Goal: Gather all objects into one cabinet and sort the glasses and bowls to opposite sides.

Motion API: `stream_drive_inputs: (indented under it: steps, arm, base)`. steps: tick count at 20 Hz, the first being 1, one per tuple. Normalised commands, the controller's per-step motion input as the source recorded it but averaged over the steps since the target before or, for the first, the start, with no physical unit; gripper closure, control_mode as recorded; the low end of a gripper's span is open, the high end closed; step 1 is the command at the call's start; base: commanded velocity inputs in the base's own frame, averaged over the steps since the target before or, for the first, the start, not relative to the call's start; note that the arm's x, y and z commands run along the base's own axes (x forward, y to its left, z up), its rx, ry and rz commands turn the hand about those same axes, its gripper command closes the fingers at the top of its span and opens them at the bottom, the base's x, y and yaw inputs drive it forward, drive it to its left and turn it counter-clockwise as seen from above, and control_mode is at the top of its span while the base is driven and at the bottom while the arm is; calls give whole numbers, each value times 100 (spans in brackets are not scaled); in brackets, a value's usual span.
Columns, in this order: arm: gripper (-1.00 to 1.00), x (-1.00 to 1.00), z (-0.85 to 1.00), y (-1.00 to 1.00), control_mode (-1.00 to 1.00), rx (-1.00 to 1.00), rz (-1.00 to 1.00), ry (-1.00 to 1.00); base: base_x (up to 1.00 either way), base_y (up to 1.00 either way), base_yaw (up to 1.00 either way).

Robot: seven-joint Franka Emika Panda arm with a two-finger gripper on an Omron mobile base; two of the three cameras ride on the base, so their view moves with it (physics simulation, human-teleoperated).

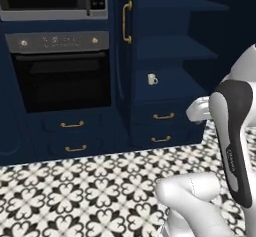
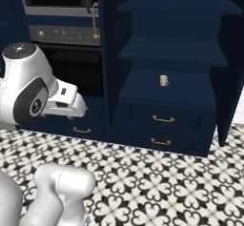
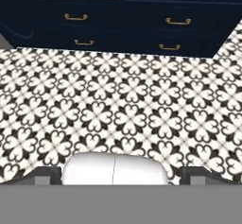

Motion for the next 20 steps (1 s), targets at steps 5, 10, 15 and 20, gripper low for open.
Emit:
stream_drive_inputs:
  steps: [5,10,15,20]
  arm:
    - [-100,0,0,0,100,0,0,0]
    - [-100,0,0,0,100,0,0,0]
    - [-100,0,0,0,100,0,0,0]
    - [-100,0,0,0,100,0,0,0]
  base:
    - [99,-16,-1]
    - [91,-79,0]
    - [71,-41,0]
    - [68,-7,0]
